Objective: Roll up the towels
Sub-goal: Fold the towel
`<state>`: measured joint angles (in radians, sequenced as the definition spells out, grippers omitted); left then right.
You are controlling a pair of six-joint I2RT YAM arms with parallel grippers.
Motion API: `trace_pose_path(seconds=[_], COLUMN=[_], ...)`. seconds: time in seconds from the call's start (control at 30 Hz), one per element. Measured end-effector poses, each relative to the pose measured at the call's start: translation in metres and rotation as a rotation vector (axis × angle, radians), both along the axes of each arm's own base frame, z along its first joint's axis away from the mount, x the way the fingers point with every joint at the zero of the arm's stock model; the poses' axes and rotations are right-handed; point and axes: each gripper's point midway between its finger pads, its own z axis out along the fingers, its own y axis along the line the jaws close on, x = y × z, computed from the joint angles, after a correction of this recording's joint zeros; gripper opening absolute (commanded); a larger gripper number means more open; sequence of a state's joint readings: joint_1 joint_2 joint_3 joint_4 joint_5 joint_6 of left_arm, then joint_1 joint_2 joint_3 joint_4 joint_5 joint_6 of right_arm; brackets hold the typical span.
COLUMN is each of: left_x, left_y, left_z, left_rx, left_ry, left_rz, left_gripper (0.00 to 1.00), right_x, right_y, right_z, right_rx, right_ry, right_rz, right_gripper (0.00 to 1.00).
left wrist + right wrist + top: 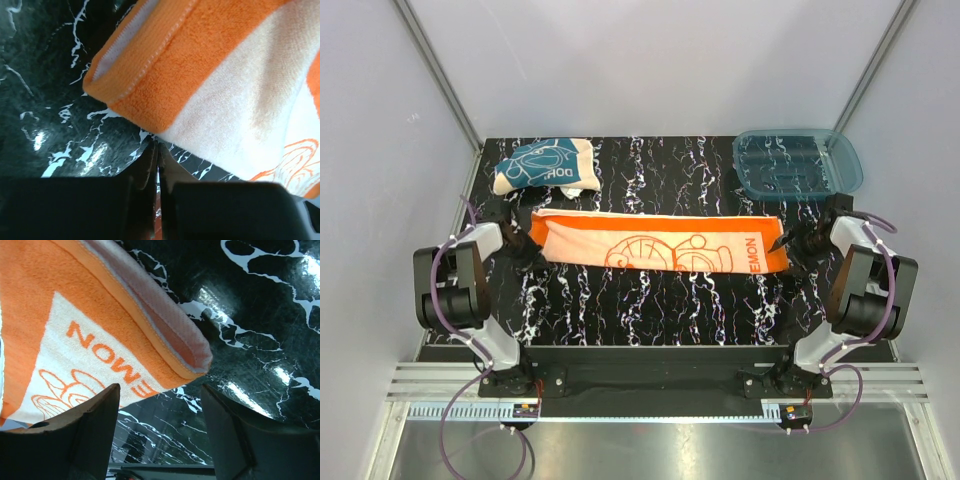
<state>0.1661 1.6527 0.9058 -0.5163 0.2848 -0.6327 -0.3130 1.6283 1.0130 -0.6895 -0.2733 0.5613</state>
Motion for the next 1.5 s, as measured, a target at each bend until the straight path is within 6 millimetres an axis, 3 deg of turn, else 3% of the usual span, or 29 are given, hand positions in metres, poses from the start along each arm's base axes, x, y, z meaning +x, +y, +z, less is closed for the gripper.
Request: trace_pose_path(seconds=[0.23,0.33,0.37,0.4,0.47,0.5,0.53,0.57,0.77,0.93,1.27,1.5], left_x=[-0.016,-0.031,-0.034,-0.035,-0.035,-0.035,-0.034,-0.034,-0.025,-0.020,-0.021,-0.019], left_y=[-0.001,0.002,0.003,0.003,0.000,-0.001,-0.003,-0.004,-0.001,0.000,-0.009,-0.009], left_z=[-0.001,0.005,0.007,0.010,0.015,0.017,0.019,0.022,0.059,0.083,0.085,0.086], left_rx=[-0.024,-0.027,-0.031,-0.036,-0.049,-0.057,-0.061,-0.065,-0.022,-0.002,-0.049,-0.054], left_ry=[0.004,-0.008,-0.015,-0.025,-0.046,-0.056,-0.068,-0.075,-0.227,-0.330,-0.337,-0.350], left_rz=[0.006,0.014,0.011,0.008,-0.013,-0.024,-0.038,-0.041,-0.057,-0.063,-0.085,-0.089], left_gripper=[0.00,0.11,0.17,0.36,0.49,0.78,0.94,0.99,0.99,0.99,0.99,0.99], right_x=[-0.011,-0.012,-0.012,-0.012,-0.013,-0.014,-0.014,-0.015,-0.027,-0.032,-0.043,-0.032], right_y=[-0.002,-0.002,-0.002,-0.002,-0.003,-0.004,-0.005,-0.007,-0.011,-0.020,-0.028,-0.027], right_z=[-0.013,-0.013,-0.013,-0.011,-0.006,-0.002,0.003,0.009,0.038,0.043,0.010,-0.015], right_rx=[0.012,0.012,0.011,0.010,0.003,-0.008,-0.022,-0.042,-0.112,-0.168,-0.183,-0.154], right_ry=[0.028,0.029,0.028,0.025,0.016,0.006,-0.007,-0.025,-0.123,-0.127,0.018,0.031], right_rz=[-0.030,-0.033,-0.033,-0.034,-0.036,-0.039,-0.043,-0.050,-0.097,-0.127,-0.139,-0.132], right_gripper=[0.72,0.72,0.73,0.73,0.75,0.77,0.77,0.78,0.83,0.83,0.79,0.67])
